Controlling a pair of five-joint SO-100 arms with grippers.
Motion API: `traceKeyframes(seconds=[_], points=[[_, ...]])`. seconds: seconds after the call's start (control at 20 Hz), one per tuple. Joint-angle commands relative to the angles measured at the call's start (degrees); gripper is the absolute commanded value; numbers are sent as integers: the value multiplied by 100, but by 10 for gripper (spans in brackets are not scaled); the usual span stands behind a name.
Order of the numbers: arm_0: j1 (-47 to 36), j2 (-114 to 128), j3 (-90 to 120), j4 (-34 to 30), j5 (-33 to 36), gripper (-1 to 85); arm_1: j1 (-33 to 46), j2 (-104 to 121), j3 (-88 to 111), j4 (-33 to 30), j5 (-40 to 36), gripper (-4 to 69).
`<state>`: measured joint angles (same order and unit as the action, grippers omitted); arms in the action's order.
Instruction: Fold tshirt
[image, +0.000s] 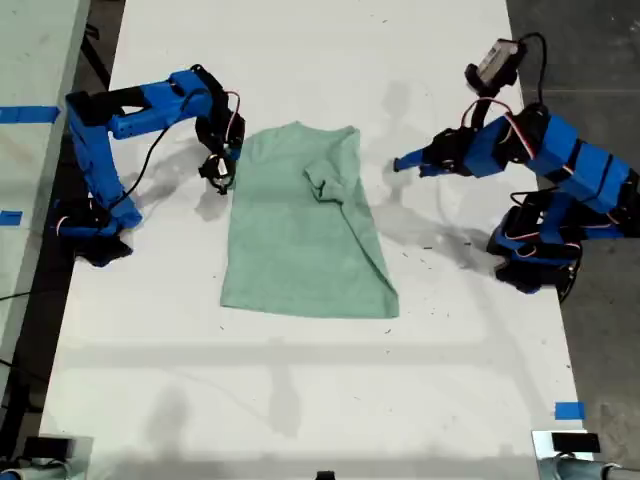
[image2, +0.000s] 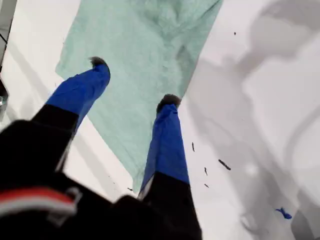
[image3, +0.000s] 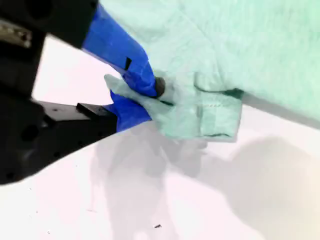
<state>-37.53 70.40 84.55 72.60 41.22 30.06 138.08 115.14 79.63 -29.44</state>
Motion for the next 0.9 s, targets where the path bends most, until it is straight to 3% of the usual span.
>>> traceKeyframes(seconds=[0.0, 0.15, 0.25, 0.55, 0.85], points=[[220, 967, -659, 483, 220, 0, 9, 167, -35, -18, 70, 194], [633, 1046, -1775, 967, 272, 0, 18, 167, -26, -18, 88, 198], [949, 870, -2399, 914, 343, 0, 18, 167, -9, -18, 105, 201], [1688, -756, -3920, 123, 598, 0, -62, 237, 35, 0, 167, 201], [1863, -2232, -4324, -844, 598, 2, -79, 510, 176, 149, 264, 201]])
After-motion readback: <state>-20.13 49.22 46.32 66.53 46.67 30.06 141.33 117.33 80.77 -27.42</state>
